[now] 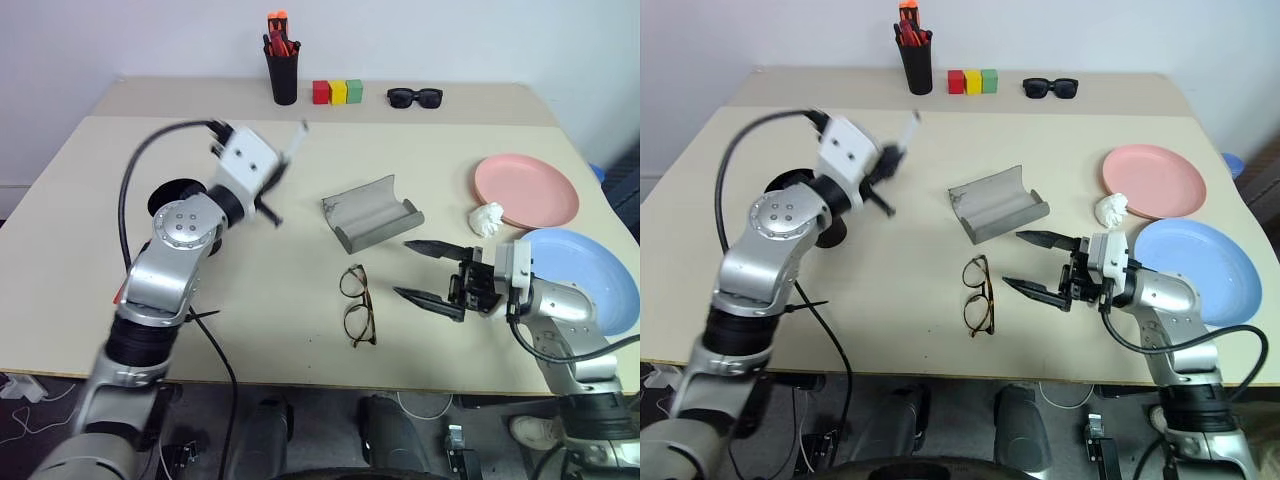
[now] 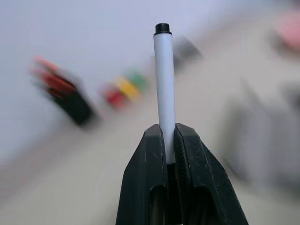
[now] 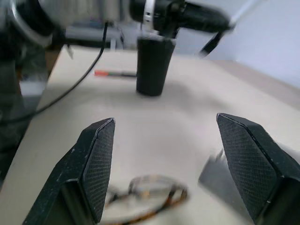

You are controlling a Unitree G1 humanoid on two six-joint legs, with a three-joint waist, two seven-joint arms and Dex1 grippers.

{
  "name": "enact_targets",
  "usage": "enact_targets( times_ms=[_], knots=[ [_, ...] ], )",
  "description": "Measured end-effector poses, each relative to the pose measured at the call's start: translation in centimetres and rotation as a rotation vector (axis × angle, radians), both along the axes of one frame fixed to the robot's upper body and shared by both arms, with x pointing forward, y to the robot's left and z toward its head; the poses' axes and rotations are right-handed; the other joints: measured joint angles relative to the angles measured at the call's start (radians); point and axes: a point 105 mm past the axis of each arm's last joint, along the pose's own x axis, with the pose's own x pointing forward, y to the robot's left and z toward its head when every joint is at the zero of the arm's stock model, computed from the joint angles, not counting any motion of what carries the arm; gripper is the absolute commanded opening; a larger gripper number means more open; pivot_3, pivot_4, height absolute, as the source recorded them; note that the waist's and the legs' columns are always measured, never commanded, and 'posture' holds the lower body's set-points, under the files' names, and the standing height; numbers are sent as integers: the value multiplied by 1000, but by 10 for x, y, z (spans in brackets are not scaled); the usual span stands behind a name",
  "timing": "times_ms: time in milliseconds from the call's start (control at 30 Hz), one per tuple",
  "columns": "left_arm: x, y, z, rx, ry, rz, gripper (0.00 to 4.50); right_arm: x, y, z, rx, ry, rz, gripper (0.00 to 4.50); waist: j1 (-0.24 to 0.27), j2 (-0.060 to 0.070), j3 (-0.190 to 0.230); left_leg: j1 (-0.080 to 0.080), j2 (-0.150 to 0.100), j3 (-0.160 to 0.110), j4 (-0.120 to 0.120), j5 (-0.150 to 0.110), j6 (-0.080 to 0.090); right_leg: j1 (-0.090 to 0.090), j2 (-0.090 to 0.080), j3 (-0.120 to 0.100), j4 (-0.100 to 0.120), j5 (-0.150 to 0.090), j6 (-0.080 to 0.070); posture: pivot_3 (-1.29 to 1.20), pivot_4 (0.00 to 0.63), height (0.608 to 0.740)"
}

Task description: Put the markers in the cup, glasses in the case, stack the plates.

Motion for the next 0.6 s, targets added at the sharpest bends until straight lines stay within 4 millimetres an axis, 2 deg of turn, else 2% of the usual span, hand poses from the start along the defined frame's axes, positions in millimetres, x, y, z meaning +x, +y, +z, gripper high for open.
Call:
enact_targets(
  times_ms=[100,300,600],
  knots=[
    [2,28,17,-57,-109,159,15,2,4,3,-8,-16,37,3539,0,1,0,1,0,0,-1,0,0,0,0,0,1,0,0,0,150,740],
    [-3,59,8,-125,-164,374,15,10,13,-2,-1,-3,76,3539,1,0,0,0,0,0,0,0,0,0,0,0,0,0,1,0,150,740],
    [-36,60,-2,-222,-209,454,15,22,12,-8,-5,11,93,3539,0,0,0,0,0,0,0,0,0,0,0,0,1,0,1,0,150,740]
  ],
)
